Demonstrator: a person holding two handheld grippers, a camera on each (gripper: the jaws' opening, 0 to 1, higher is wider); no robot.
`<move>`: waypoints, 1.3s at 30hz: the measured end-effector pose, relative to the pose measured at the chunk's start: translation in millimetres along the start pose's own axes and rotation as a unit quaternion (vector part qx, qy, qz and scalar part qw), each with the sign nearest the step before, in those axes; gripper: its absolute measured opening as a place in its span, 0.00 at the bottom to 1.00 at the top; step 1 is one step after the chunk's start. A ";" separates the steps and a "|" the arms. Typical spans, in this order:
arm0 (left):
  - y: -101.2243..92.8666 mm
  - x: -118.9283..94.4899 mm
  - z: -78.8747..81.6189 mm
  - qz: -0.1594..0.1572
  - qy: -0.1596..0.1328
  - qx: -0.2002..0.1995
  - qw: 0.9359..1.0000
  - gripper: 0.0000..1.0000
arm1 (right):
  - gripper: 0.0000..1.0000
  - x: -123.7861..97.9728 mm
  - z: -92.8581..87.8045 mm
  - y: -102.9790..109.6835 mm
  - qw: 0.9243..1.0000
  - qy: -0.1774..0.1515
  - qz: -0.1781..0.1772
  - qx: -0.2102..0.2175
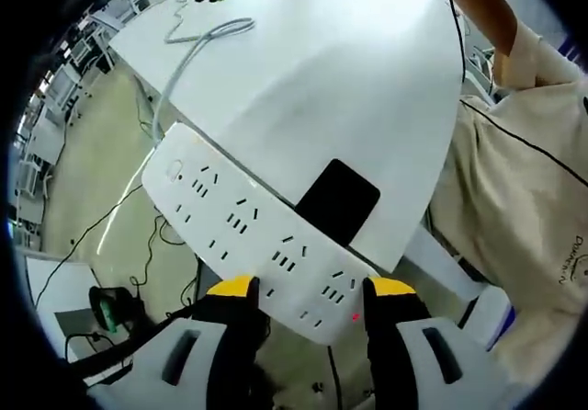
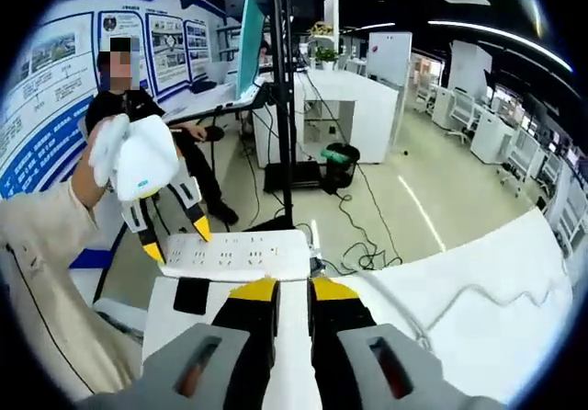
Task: Pick up the power strip scattered on the table, fix it on the side mounting bracket of the table, and press the switch
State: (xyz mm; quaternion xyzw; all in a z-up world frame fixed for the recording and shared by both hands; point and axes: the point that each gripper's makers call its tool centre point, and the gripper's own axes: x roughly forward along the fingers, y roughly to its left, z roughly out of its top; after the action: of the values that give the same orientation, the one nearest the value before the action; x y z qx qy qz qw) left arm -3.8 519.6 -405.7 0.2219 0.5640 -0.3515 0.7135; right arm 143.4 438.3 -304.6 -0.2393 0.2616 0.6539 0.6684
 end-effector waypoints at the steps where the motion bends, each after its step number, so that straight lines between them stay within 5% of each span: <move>1: -0.1 -0.1 -0.1 0.000 -0.002 0.000 1.000 0.50 | 0.09 -4.0 -1.5 -1.4 1.000 -0.003 -0.003 0.001; 29: 0.9 -0.6 1.3 0.004 -0.002 -0.003 1.000 0.50 | 0.15 -149.6 -14.6 -28.0 0.985 -0.139 -0.104 0.014; 36: 0.4 -1.9 0.6 0.002 -0.026 -0.003 1.000 0.51 | 0.15 -180.2 -32.3 -43.2 0.979 -0.150 -0.138 0.018; 39: 0.3 -4.1 3.2 0.023 -0.041 0.017 0.999 0.52 | 0.17 -190.2 -38.8 -51.8 0.976 -0.150 -0.155 0.018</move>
State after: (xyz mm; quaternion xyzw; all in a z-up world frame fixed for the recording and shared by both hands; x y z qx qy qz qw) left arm -2.0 518.5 -400.9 0.2321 0.5228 -0.3529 0.7404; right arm 192.2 268.6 -208.8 -0.1637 0.1296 0.5659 0.7976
